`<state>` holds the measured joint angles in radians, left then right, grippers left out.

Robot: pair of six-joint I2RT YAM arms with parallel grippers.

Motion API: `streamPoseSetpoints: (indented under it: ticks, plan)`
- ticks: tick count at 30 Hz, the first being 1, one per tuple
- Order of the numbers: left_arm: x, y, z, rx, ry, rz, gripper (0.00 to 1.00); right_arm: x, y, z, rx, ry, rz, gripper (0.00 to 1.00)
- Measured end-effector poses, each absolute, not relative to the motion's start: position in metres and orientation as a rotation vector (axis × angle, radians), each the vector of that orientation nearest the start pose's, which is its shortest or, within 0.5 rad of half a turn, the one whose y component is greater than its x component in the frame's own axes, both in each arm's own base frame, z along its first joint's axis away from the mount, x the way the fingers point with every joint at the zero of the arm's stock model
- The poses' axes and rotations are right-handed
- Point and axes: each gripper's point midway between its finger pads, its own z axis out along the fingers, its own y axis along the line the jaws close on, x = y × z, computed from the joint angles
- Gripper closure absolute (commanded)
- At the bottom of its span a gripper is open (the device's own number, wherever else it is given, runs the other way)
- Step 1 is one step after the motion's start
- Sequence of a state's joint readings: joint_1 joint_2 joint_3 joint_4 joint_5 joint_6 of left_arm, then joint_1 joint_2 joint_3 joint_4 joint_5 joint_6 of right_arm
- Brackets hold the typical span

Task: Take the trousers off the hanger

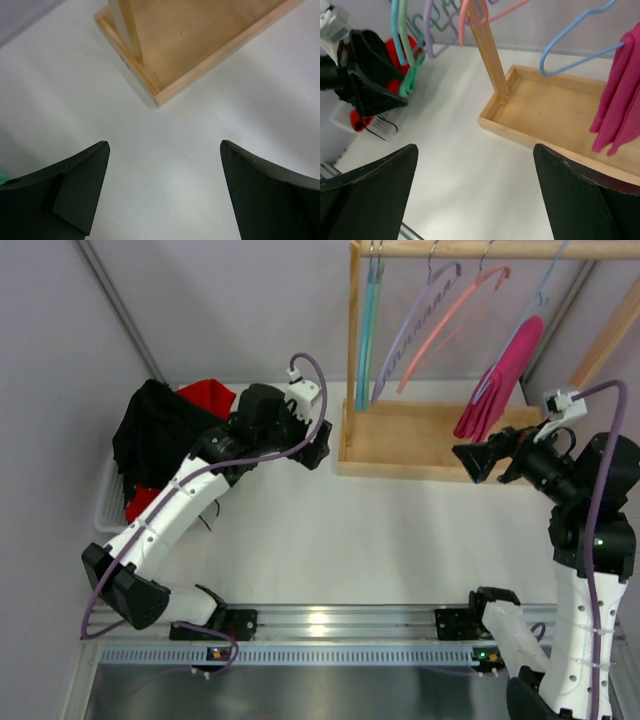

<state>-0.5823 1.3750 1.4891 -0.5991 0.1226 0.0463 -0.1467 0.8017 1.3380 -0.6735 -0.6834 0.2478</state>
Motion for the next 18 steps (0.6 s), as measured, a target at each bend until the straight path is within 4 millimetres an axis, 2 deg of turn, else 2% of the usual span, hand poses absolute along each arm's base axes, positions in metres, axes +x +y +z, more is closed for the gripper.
streamPoseSetpoints:
  ticks: [3,6,10,13,18]
  plan:
    - [0.319,-0.231,0.271,0.727,2.063,-0.412,0.02,0.217,0.082,0.372,-0.258,1.775,0.579,0.01]
    - [0.314,-0.213,0.242,0.716,2.147,-0.335,0.02,0.214,0.077,0.332,-0.314,1.853,0.525,0.01]
    - [0.307,-0.186,0.226,0.687,2.208,-0.209,0.02,0.208,0.071,0.285,-0.355,1.969,0.485,0.01]
    - [0.304,-0.174,0.226,0.667,2.215,-0.166,0.02,0.205,0.068,0.271,-0.381,1.997,0.460,0.01]
    - [0.305,-0.164,0.234,0.626,2.203,-0.148,0.02,0.200,0.067,0.275,-0.418,1.962,0.425,0.01]
